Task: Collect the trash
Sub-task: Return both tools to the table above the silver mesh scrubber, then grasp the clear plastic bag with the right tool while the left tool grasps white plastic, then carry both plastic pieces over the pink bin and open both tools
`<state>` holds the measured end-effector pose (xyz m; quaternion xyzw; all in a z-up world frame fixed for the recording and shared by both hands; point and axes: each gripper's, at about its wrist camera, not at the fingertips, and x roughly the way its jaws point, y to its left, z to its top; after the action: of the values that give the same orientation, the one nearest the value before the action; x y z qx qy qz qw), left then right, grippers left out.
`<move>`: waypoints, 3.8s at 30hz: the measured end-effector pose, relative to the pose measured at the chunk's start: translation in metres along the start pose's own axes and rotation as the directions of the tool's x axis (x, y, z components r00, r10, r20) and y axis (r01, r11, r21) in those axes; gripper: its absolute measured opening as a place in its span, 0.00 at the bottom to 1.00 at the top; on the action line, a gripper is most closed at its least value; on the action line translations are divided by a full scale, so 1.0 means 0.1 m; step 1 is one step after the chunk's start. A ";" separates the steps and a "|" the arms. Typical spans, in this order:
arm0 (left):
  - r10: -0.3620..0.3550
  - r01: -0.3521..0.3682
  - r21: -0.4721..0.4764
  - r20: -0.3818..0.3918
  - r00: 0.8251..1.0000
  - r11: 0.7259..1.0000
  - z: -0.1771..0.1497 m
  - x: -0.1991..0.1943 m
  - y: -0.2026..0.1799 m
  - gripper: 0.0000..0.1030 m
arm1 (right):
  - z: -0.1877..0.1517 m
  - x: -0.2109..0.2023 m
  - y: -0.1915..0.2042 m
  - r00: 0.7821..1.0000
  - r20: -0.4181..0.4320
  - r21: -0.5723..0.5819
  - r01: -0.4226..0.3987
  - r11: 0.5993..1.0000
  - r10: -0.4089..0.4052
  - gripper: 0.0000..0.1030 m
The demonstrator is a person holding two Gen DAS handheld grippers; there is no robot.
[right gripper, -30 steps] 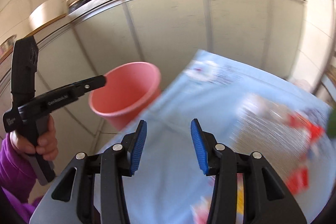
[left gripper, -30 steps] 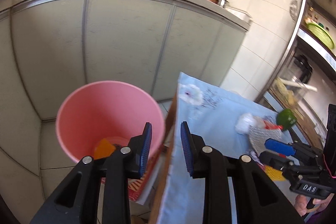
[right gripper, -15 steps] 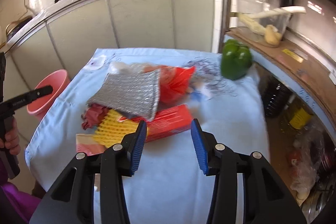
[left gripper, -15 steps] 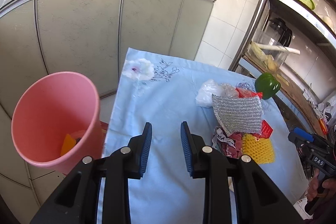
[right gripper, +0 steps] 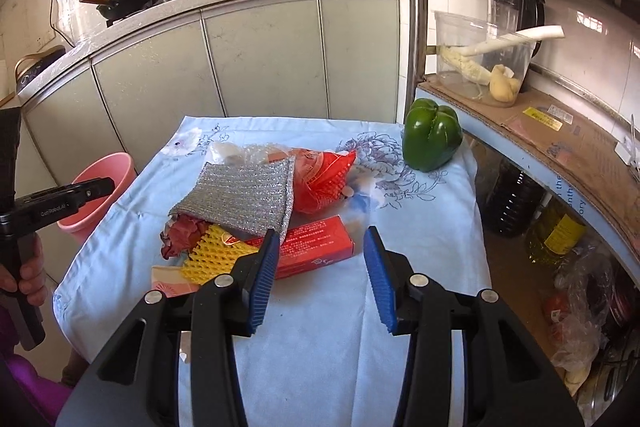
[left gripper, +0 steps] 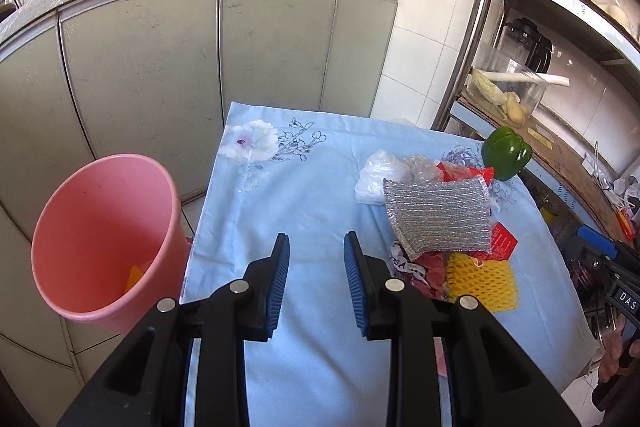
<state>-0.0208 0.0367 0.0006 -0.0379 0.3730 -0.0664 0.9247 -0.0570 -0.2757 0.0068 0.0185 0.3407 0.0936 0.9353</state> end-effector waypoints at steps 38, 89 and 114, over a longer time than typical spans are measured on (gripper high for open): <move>-0.081 0.080 0.003 0.014 0.997 0.997 -0.20 -0.57 -0.05 0.27 | -0.11 -0.29 0.13 0.998 -0.051 0.140 -0.015 0.990 0.022 0.43; -0.208 0.200 -0.121 -0.056 0.977 0.972 0.73 1.04 0.12 0.06 | 1.12 1.89 0.64 0.903 -0.335 0.033 -0.272 0.962 0.267 0.43; -0.227 0.240 -0.140 0.103 0.968 0.961 0.58 0.06 0.37 0.06 | 1.36 0.51 0.29 0.944 0.032 0.086 -0.329 0.940 0.327 0.28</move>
<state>0.0268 0.0736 0.0337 -0.1545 0.3300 -0.1449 0.9199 0.0638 -0.2340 0.0821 0.1181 0.3285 0.2323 0.9078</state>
